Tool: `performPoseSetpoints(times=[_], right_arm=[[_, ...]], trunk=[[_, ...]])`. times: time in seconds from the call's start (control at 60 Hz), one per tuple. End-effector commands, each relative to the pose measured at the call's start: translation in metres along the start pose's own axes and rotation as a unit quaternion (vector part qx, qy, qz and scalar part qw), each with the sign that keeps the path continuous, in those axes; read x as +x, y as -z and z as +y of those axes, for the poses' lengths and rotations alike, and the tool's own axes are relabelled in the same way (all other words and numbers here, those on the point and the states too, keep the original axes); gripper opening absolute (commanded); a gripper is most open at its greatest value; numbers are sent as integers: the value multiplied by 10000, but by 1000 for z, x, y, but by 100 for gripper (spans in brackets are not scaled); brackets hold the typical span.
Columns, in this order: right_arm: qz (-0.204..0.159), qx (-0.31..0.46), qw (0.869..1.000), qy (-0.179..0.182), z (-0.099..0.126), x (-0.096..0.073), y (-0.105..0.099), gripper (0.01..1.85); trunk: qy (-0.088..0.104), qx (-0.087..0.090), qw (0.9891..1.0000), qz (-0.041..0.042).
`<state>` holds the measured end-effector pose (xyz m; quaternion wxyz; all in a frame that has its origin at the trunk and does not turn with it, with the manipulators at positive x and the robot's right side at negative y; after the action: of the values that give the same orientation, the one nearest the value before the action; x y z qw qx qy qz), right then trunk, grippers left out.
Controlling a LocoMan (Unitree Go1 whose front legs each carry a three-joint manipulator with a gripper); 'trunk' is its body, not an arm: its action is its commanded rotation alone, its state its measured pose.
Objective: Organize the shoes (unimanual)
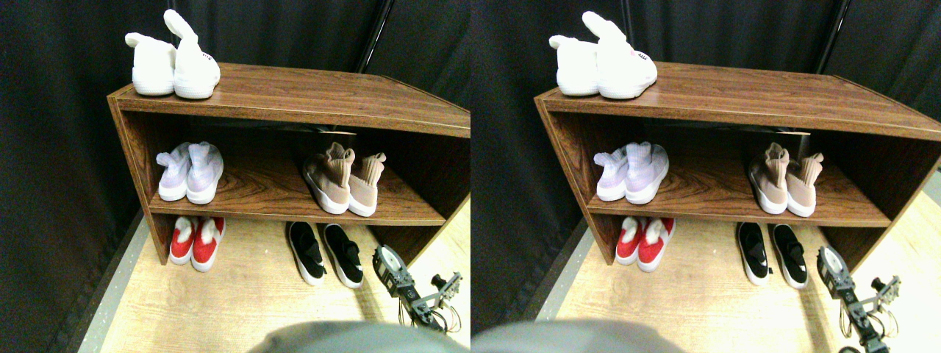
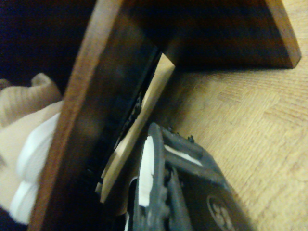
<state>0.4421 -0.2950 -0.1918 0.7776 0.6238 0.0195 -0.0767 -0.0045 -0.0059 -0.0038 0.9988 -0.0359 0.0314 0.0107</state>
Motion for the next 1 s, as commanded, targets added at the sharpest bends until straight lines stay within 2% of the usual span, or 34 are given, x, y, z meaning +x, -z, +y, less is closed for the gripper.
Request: performPoseSetpoints(times=[0.017, 0.083, 0.217, 0.35, 0.783, 1.0], right_arm=[[-78, 117, 9999, -57, -3, 14, -4, 6], [-227, 146, 9996, 72, -6, 21, -7, 6], [-257, 256, 9993, 87, -10, 35, -12, 6], [-465, 193, 9981, 366, -14, 42, -13, 6], [-206, 303, 9979, 530, -35, 51, 4, 6], [-198, 361, 9961, 784, -36, 51, 15, 6]], trunk=[[-75, -147, 9998, 115], [-102, -147, 9998, 116], [-112, -141, 9998, 95], [-136, -147, 9998, 100], [-276, -219, 9993, 106], [-349, -270, 9990, 120]])
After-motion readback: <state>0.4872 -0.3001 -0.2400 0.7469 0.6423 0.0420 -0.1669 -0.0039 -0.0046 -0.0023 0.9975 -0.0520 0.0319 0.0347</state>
